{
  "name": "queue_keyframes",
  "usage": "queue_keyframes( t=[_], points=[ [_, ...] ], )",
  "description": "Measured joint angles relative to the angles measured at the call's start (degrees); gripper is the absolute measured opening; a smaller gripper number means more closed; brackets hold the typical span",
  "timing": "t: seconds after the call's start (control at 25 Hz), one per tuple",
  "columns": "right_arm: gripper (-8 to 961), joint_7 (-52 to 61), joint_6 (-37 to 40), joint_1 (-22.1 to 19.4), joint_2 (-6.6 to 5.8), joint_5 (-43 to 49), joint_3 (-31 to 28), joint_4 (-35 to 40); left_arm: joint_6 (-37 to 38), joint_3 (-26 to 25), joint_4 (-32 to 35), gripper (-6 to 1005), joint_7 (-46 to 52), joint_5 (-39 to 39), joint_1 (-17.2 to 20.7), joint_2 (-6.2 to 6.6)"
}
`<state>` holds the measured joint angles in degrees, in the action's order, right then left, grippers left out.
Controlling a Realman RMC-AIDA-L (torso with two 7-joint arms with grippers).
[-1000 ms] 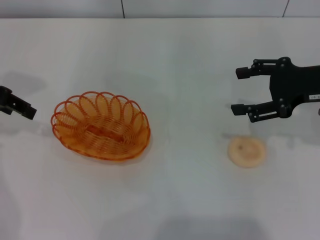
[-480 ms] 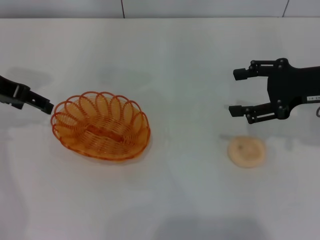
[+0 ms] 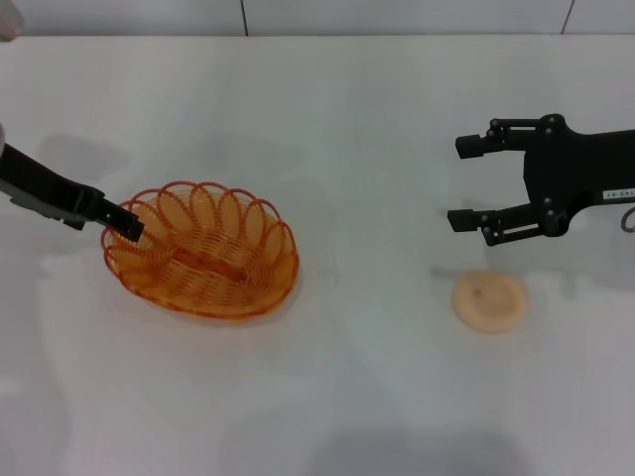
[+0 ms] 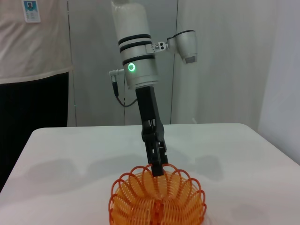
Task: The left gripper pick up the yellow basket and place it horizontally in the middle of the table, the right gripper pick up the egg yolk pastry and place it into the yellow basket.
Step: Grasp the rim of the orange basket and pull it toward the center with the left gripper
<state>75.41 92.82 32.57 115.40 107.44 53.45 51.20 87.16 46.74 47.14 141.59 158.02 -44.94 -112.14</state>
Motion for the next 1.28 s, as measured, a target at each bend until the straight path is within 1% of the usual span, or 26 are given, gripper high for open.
queue_keyframes(
  t=[0.08, 0.28, 0.52, 0.72, 0.96, 1.12, 1.24, 1.28],
  points=[
    [840, 0.0, -0.01, -0.08, 0.0, -0.07, -0.01, -0.04, -0.74, 0.33, -0.19, 879, 0.0, -0.05, -0.06, -0.14],
    [839, 0.12, -0.02, -0.22, 0.0, -0.58, -0.01, -0.05, -1.52, 0.54, -0.55, 816, -0.61, -0.44, -0.32, -0.78],
    [839, 0.36, -0.01, -0.21, -0.01, -0.66, -0.02, -0.05, -2.33, 2.09, -1.34, 676, -0.89, -0.09, -0.91, -1.32],
    [840, 0.42, -0.01, -0.18, -0.01, -0.66, -0.02, -0.05, -2.81, 2.34, -1.51, 560, -0.88, -0.09, -0.93, -1.41],
    [840, 0.44, -0.01, -0.11, -0.01, -0.73, -0.02, -0.05, -3.12, 2.38, -1.52, 307, -1.35, -0.44, -0.68, -1.43],
    [839, 0.45, -0.01, -0.1, -0.01, -1.16, -0.02, -0.05, -3.04, 2.48, -1.53, 127, -1.63, -1.25, -0.62, -1.69],
    [839, 0.45, -0.01, -0.26, -0.01, -1.44, -0.02, -0.05, -2.97, 2.47, -1.48, 77, -1.59, -1.38, -0.61, -1.93],
    [839, 0.44, -0.01, -0.32, -0.01, -1.58, -0.04, -0.05, -2.83, 2.4, -1.3, 77, -1.45, -1.52, -0.6, -2.02]
  ],
)
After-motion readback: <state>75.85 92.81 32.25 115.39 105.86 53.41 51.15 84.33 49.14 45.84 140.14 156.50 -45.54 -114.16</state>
